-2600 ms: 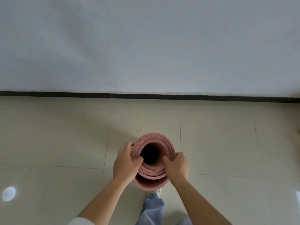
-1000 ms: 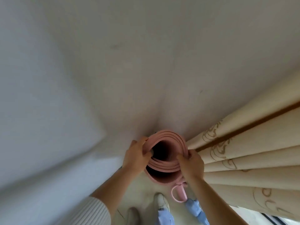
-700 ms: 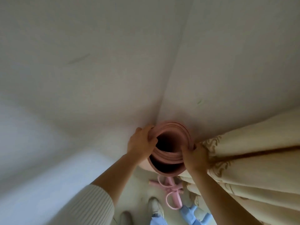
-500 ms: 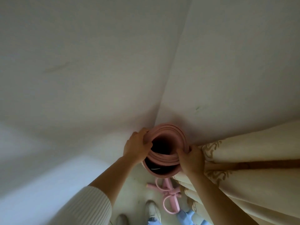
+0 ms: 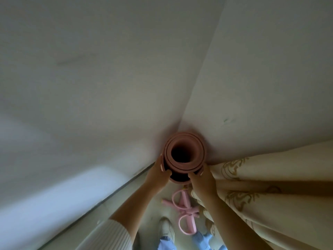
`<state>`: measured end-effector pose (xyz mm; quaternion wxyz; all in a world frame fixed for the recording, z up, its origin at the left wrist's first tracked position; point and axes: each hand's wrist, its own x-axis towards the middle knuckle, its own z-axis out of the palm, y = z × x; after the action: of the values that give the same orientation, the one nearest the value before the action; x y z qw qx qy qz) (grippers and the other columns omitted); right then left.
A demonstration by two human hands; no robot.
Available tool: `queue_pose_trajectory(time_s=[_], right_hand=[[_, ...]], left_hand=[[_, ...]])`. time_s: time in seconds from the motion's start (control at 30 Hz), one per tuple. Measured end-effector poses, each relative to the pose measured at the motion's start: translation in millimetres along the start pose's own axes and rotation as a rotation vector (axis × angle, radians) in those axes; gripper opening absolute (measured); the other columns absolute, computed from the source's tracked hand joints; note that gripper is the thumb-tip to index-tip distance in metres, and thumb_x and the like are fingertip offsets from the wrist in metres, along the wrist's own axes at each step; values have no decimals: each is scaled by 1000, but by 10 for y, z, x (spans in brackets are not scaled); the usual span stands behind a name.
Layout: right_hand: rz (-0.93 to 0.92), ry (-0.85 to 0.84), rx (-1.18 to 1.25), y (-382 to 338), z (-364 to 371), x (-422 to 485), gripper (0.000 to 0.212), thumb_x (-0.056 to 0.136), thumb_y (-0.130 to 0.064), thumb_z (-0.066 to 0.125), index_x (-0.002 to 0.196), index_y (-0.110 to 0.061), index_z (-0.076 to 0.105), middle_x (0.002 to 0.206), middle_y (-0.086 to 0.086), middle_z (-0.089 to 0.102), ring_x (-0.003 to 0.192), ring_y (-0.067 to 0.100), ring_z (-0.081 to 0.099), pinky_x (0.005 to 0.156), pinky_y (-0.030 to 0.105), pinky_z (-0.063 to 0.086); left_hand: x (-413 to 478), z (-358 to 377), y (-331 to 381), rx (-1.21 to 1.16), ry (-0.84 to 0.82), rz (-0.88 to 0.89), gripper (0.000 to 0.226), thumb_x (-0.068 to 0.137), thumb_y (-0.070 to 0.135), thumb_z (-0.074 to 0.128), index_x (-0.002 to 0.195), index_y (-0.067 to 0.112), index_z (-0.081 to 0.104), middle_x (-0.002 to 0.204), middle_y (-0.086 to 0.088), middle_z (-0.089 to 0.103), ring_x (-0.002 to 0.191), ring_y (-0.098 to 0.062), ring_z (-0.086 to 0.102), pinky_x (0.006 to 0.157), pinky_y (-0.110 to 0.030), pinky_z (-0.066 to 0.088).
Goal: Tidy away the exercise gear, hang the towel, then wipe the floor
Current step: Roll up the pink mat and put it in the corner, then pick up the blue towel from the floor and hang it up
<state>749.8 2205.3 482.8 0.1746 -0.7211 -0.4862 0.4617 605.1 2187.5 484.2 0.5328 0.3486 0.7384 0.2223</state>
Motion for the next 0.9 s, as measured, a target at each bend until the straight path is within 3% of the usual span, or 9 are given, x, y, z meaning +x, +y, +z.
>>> queue_pose_trajectory(time_s=[0.1,0.2,0.27,0.33,0.47,0.53,0.7,0.83,0.9], right_hand=[[-13,19,-45,-80,-39,-68,19,86,-10,61,104,-13,55,94,0,62,90,20,57,70,25,40],[0,-15,-123,-170,-62,-227,16,86,-6,57,101,-9,53,102,10,63,86,21,55,71,30,41],[-3,-45,-161,-234,-68,-379,31,87,-8,57,117,-4,53,120,13,60,103,27,57,82,34,46],[-38,-82,-210,-325,-57,-546,49,88,-13,57,136,-5,46,135,11,52,121,29,50,94,33,41],[-118,-179,-295,-545,57,-975,53,90,-15,55,139,-2,42,142,13,46,128,28,45,100,32,36],[-174,-249,-374,-655,203,-1268,49,91,-16,54,137,-4,44,140,13,48,126,28,46,98,30,36],[-374,-434,-538,-758,802,-2218,40,90,-19,55,127,-6,50,130,11,53,112,26,53,87,29,41],[-556,-604,-645,-728,1387,-3318,39,94,-22,51,131,-11,46,130,4,51,94,14,49,76,24,37],[-642,-669,-683,-669,1699,-3905,38,94,-23,51,130,-13,47,129,3,51,92,12,47,76,24,38]], left_hand=[[-148,-66,-8,-23,20,-43,58,90,19,54,144,28,34,139,2,51,125,-20,49,100,-32,41],[-408,-140,-8,-36,30,-97,61,92,15,53,148,17,28,147,-4,41,133,-22,41,104,-30,35],[-630,-213,-2,-68,56,-103,56,92,11,51,145,14,35,145,-6,44,131,-21,43,103,-28,36],[-904,-332,3,-80,96,-95,47,91,9,49,138,13,45,138,-5,51,126,-21,48,97,-25,41],[-1436,-638,-194,-83,211,-118,42,90,12,48,132,16,51,132,-7,56,119,-21,53,93,-27,44],[-1761,-846,-378,-79,258,-124,42,90,13,47,132,18,50,133,-5,55,120,-20,52,88,-23,42],[-2758,-1352,-1069,-43,440,-126,40,94,17,42,133,19,46,135,-3,51,118,-16,51,91,-24,38],[-3772,-1635,-1923,-32,583,-156,41,93,18,42,135,20,44,137,-3,49,120,-17,48,96,-27,39],[-4348,-1778,-2403,-28,644,-184,43,94,18,41,136,21,42,137,0,47,116,-16,49,89,-25,40]])
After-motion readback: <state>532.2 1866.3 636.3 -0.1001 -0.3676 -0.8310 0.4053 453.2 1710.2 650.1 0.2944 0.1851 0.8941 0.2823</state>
